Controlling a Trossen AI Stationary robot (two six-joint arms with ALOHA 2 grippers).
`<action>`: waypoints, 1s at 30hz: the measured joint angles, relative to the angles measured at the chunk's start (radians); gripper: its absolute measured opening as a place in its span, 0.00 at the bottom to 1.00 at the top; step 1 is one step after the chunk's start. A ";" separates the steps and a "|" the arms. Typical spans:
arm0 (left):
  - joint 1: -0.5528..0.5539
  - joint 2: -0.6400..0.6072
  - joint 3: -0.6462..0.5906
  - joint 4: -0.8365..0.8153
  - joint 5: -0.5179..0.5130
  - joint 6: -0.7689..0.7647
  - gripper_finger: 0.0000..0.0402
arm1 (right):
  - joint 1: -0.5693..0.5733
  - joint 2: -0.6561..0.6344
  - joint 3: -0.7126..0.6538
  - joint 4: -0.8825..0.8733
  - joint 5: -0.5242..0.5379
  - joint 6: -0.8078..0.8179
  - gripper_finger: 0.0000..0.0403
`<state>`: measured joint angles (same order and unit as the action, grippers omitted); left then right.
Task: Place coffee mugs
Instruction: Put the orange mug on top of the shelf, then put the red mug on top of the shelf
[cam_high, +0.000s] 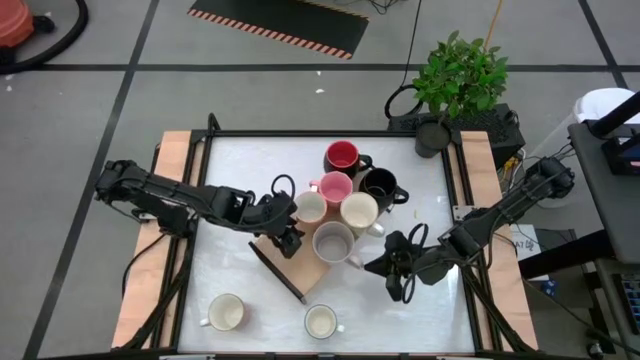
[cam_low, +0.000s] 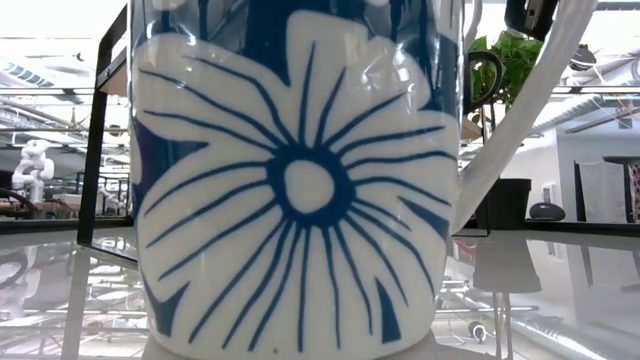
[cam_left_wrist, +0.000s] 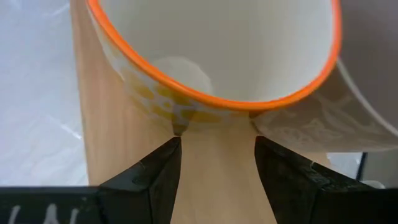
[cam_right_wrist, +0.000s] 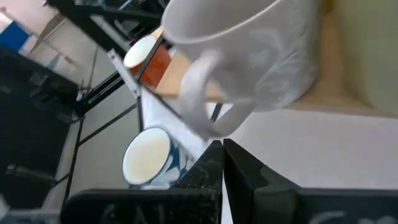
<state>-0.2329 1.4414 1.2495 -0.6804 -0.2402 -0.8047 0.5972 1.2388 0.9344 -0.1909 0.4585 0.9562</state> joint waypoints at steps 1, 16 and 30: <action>0.000 0.000 0.000 0.001 0.009 -0.002 0.52 | 0.000 0.000 0.000 0.000 -0.021 0.001 0.00; -0.048 -0.013 0.000 -0.080 0.079 -0.034 0.52 | 0.000 0.000 0.000 0.068 -0.070 -0.043 0.00; -0.051 -0.022 0.001 -0.086 0.082 -0.044 0.52 | -0.050 0.000 0.000 0.054 -0.044 -0.109 0.00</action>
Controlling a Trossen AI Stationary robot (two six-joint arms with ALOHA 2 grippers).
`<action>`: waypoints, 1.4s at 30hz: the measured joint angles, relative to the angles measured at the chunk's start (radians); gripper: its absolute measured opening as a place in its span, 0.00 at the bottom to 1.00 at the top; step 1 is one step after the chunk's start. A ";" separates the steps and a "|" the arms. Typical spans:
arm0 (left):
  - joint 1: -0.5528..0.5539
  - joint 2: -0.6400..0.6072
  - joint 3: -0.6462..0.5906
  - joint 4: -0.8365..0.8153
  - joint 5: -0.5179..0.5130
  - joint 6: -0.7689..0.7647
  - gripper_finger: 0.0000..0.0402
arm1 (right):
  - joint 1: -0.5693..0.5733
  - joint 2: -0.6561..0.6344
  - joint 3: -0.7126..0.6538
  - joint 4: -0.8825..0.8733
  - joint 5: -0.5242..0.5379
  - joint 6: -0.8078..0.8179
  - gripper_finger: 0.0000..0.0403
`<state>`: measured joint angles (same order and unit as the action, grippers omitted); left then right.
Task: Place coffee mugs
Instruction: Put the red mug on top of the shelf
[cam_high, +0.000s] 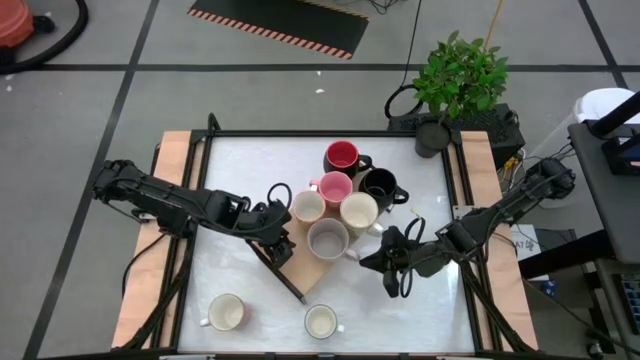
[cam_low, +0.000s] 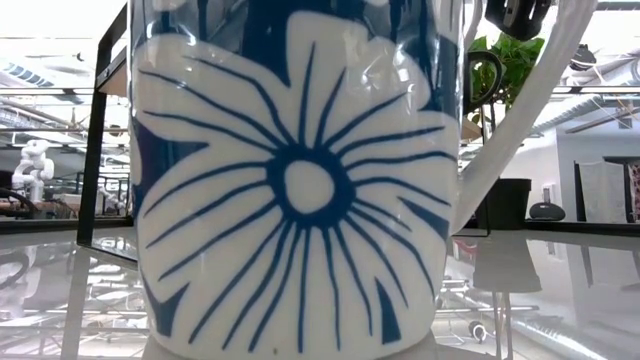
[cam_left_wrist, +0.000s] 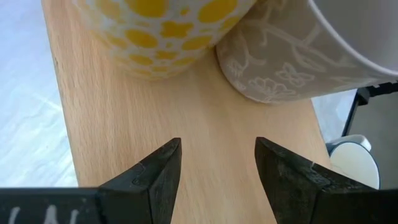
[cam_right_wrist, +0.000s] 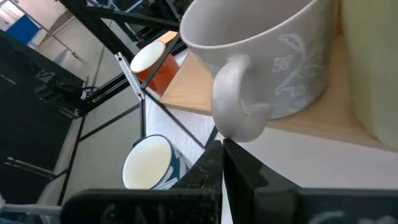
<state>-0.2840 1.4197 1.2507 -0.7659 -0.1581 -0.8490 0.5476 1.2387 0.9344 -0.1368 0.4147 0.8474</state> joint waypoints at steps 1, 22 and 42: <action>0.000 0.000 0.000 0.000 0.000 0.000 0.52 | -0.004 0.000 0.000 0.000 0.000 0.000 0.00; -0.095 -0.167 0.000 -0.360 0.108 -0.216 0.52 | -0.028 -0.011 0.000 0.001 -0.031 0.003 0.00; -0.356 -0.176 0.000 -0.530 0.323 -0.882 0.52 | -0.032 -0.085 0.000 -0.010 0.138 -0.022 0.00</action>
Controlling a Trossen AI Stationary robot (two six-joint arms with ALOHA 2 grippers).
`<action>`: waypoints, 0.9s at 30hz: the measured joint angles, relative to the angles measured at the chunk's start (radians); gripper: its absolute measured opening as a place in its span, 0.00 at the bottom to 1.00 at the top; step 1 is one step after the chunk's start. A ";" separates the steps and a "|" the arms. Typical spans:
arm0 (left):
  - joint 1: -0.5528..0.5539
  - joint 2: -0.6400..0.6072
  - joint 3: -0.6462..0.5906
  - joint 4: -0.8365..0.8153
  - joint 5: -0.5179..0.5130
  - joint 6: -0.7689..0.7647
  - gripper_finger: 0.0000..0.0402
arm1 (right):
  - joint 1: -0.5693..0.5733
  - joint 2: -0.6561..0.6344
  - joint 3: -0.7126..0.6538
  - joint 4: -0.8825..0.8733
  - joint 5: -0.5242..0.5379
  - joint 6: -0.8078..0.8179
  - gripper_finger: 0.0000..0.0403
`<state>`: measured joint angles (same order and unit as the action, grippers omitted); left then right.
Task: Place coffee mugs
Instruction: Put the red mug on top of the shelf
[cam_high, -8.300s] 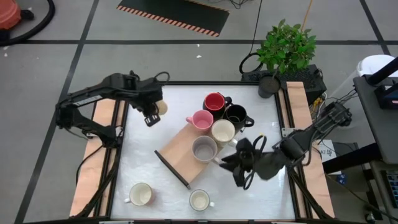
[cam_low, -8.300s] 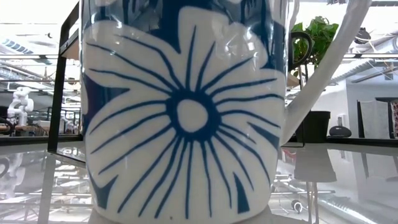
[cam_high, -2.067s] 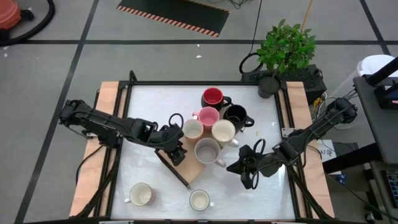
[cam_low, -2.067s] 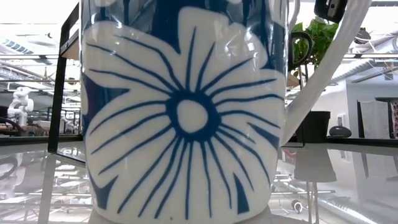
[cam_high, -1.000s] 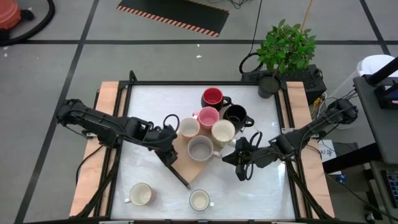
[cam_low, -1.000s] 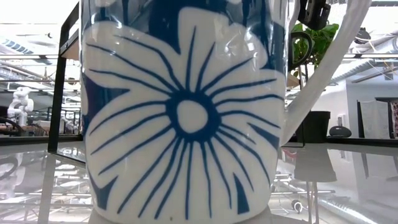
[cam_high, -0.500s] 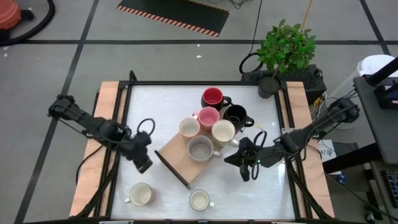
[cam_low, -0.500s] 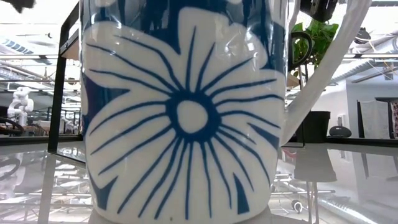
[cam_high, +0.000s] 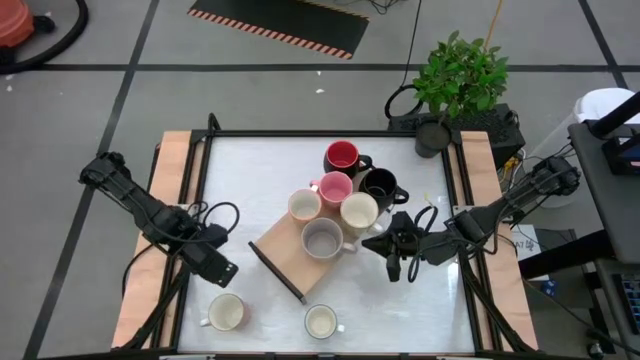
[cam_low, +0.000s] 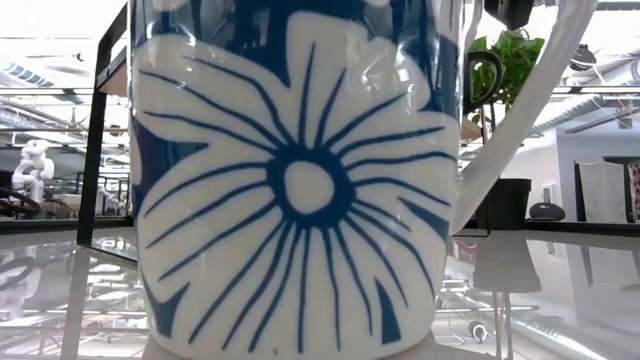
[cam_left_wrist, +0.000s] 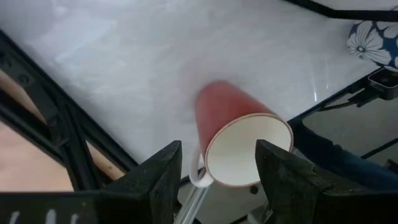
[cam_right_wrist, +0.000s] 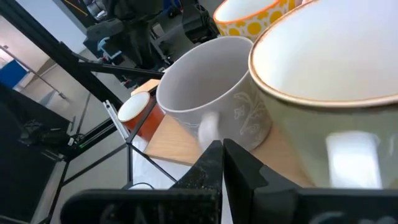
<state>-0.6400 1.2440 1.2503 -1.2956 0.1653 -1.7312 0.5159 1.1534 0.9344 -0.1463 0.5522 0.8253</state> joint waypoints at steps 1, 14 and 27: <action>-0.007 -0.001 0.000 -0.001 -0.001 -0.010 0.52 | 0.000 0.000 0.000 0.000 0.000 0.000 0.00; -0.070 0.005 -0.096 0.123 -0.007 -0.054 0.60 | 0.000 0.000 0.000 0.000 -0.001 0.000 0.00; -0.115 0.035 -0.234 0.323 0.017 -0.058 0.68 | 0.003 0.000 0.000 -0.001 -0.005 -0.009 0.00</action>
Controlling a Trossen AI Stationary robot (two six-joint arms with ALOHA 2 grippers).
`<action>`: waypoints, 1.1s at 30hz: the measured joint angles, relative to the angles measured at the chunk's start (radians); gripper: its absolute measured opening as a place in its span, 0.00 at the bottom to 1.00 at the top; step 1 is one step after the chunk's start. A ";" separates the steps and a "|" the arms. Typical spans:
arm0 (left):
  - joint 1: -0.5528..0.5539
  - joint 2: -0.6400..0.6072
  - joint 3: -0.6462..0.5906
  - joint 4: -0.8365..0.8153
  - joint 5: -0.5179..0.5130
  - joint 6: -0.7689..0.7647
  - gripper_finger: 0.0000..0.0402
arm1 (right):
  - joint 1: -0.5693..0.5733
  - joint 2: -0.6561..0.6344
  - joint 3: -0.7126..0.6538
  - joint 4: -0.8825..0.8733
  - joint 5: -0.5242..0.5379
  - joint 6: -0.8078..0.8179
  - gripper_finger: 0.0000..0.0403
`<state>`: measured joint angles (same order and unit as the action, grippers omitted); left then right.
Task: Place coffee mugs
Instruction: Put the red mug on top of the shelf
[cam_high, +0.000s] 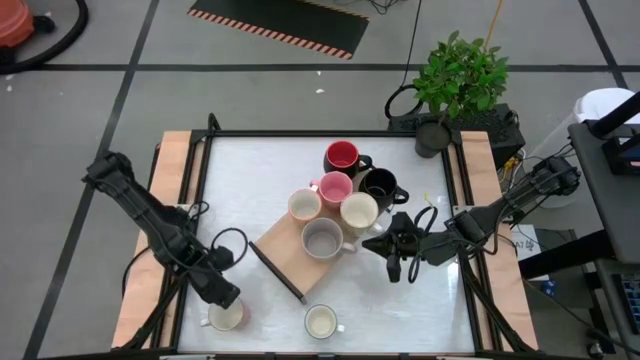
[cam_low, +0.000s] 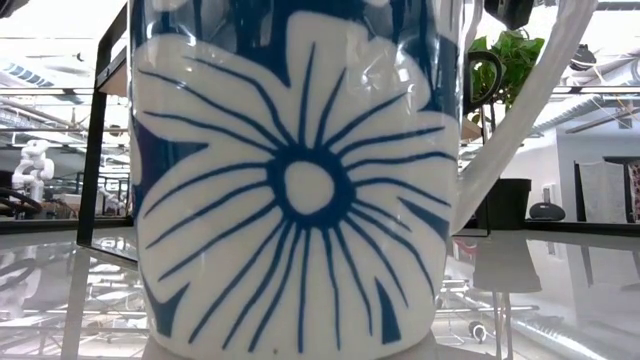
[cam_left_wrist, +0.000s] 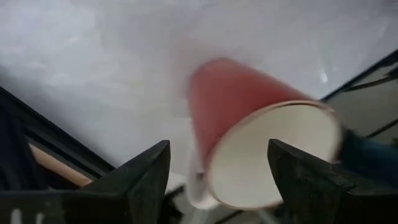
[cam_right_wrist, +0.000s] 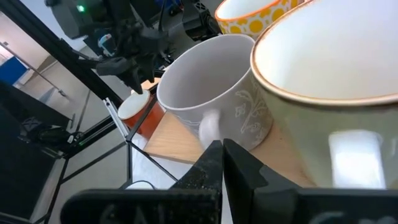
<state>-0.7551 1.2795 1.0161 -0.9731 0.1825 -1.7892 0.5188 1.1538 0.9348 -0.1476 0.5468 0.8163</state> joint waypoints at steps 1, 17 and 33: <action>-0.006 0.005 -0.007 0.001 -0.002 0.028 0.68 | 0.000 0.000 0.000 -0.001 0.000 -0.003 0.00; -0.098 0.123 -0.027 0.033 -0.204 0.407 0.52 | 0.000 -0.001 0.000 0.001 -0.001 0.009 0.00; -0.042 0.123 0.012 0.034 -0.224 0.448 0.06 | 0.000 -0.064 0.000 0.002 0.000 0.036 0.00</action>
<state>-0.7971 1.4023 1.0284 -0.9386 -0.0419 -1.3413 0.5190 1.0902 0.9348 -0.1459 0.5465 0.8520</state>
